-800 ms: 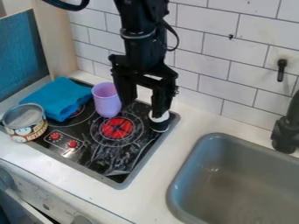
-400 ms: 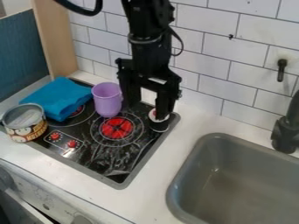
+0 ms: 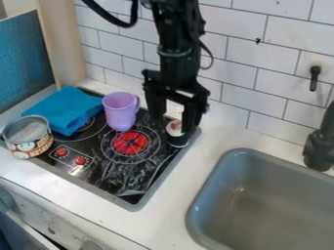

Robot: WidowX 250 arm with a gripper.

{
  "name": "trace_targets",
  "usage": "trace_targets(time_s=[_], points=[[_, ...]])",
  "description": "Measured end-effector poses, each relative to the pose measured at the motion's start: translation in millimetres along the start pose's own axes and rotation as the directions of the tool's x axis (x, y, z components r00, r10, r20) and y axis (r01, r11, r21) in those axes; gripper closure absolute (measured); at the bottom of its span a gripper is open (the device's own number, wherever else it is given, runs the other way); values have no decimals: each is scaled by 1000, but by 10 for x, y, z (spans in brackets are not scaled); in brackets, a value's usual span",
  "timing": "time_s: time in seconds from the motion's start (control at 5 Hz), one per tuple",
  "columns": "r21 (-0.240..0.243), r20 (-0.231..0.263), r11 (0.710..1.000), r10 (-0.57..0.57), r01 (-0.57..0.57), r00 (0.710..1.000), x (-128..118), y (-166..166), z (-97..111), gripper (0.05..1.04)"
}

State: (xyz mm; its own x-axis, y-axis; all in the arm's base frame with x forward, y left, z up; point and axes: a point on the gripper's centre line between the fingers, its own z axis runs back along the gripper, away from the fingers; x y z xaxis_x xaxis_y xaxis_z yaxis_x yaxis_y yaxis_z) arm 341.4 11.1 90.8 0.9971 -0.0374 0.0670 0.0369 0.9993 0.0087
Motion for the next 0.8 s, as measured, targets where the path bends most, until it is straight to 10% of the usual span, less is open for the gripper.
trace_targets(time_s=[0.8], points=[[18, -93, 1000, 3, -1, 996, 185, 44, -323, 79]])
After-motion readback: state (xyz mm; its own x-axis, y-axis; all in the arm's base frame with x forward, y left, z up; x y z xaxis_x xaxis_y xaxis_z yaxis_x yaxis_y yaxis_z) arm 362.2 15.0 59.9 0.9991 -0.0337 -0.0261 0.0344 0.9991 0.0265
